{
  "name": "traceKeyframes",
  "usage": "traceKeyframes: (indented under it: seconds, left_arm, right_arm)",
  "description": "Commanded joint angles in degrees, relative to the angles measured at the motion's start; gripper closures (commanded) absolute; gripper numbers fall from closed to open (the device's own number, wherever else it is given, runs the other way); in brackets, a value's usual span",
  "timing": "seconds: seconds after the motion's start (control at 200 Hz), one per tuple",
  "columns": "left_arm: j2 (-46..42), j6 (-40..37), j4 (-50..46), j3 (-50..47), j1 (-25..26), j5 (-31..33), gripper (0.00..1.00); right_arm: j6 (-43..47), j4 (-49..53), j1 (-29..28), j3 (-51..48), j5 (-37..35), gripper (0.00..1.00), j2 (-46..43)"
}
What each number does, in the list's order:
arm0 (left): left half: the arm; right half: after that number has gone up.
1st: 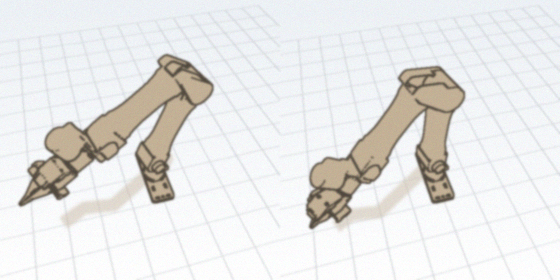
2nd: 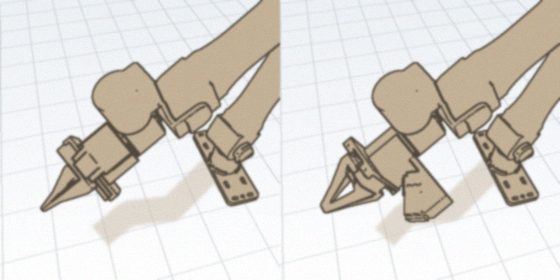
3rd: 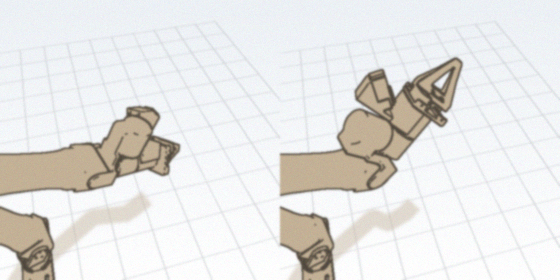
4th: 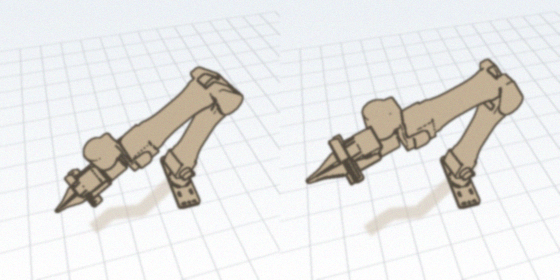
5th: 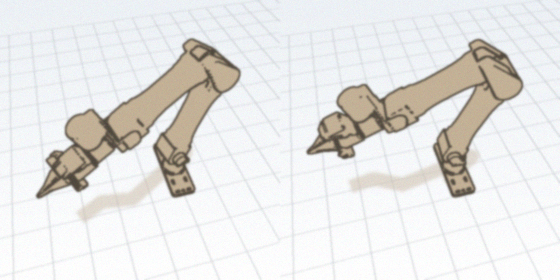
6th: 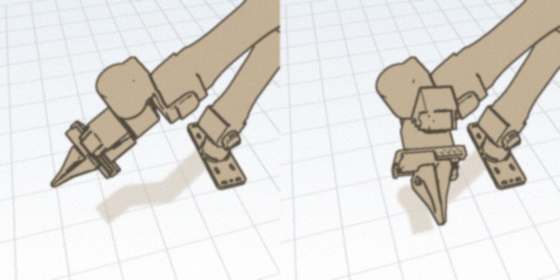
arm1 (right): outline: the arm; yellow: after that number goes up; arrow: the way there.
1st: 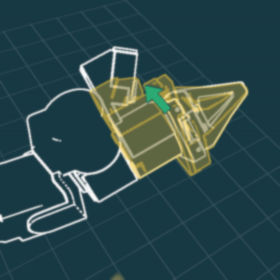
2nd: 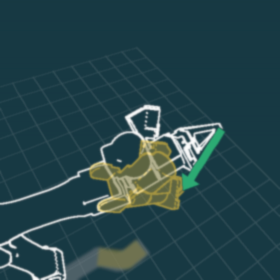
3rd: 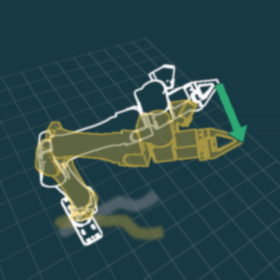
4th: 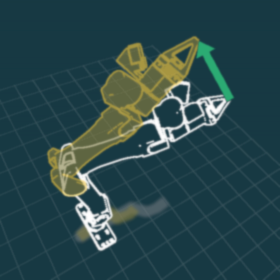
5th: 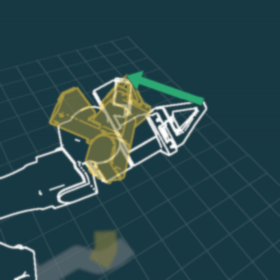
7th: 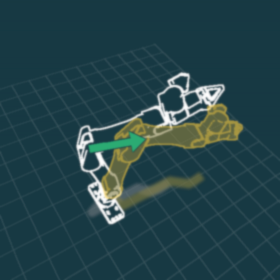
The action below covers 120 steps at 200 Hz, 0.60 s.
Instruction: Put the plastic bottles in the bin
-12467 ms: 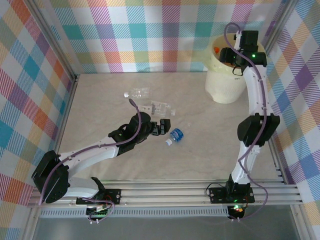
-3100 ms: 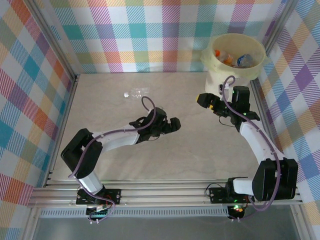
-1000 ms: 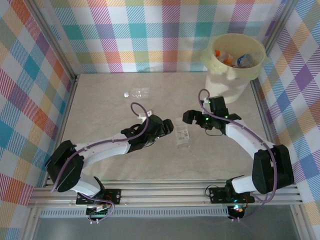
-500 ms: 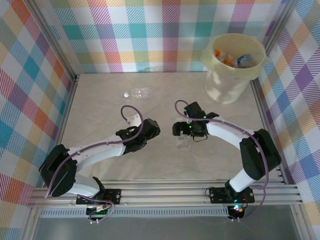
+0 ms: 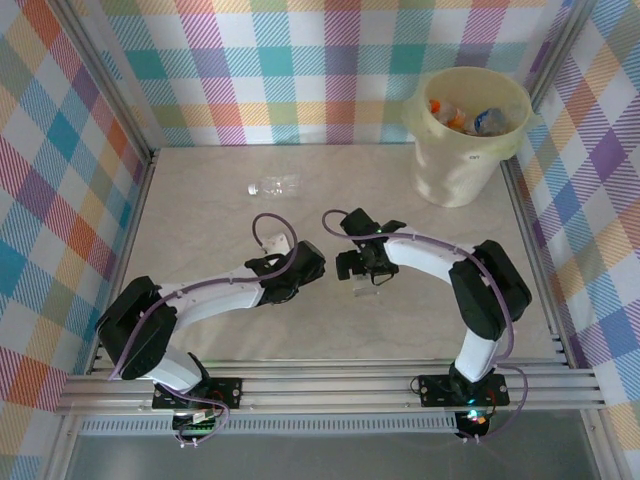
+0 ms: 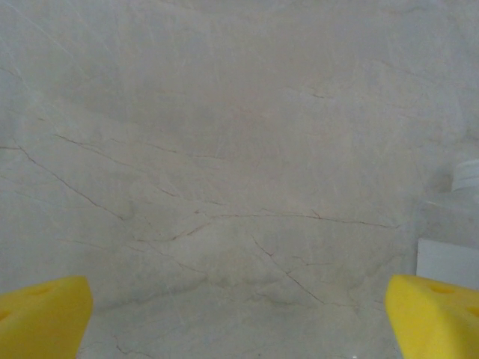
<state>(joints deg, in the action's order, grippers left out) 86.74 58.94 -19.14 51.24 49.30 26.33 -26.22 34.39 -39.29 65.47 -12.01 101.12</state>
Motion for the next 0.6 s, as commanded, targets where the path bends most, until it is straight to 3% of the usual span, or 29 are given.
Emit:
traceKeyframes:
  seconds: [0.0, 0.135, 0.27, 0.595]
  left_arm:
    - [0.54, 0.04, 1.11, 1.85, -0.5, -0.76, 0.0]
    - [0.47, -0.3, 1.28, 1.91, -0.45, -0.58, 0.0]
    - [-0.21, -3.35, 2.54, 1.99, -0.45, -0.43, 0.0]
    - [-6.75, -11.81, 15.09, -2.91, -2.92, -5.67, 0.0]
  right_arm:
    - [-1.35, 4.32, -0.77, 1.75, -4.49, 0.0, 1.44]
    - [-1.37, 3.85, -1.1, 2.04, -5.24, 0.02, 1.28]
    - [-1.29, 2.69, -1.05, 2.03, -5.48, 0.17, 0.27]
    - [0.25, -3.88, -1.05, -0.74, -6.29, 0.23, -5.61]
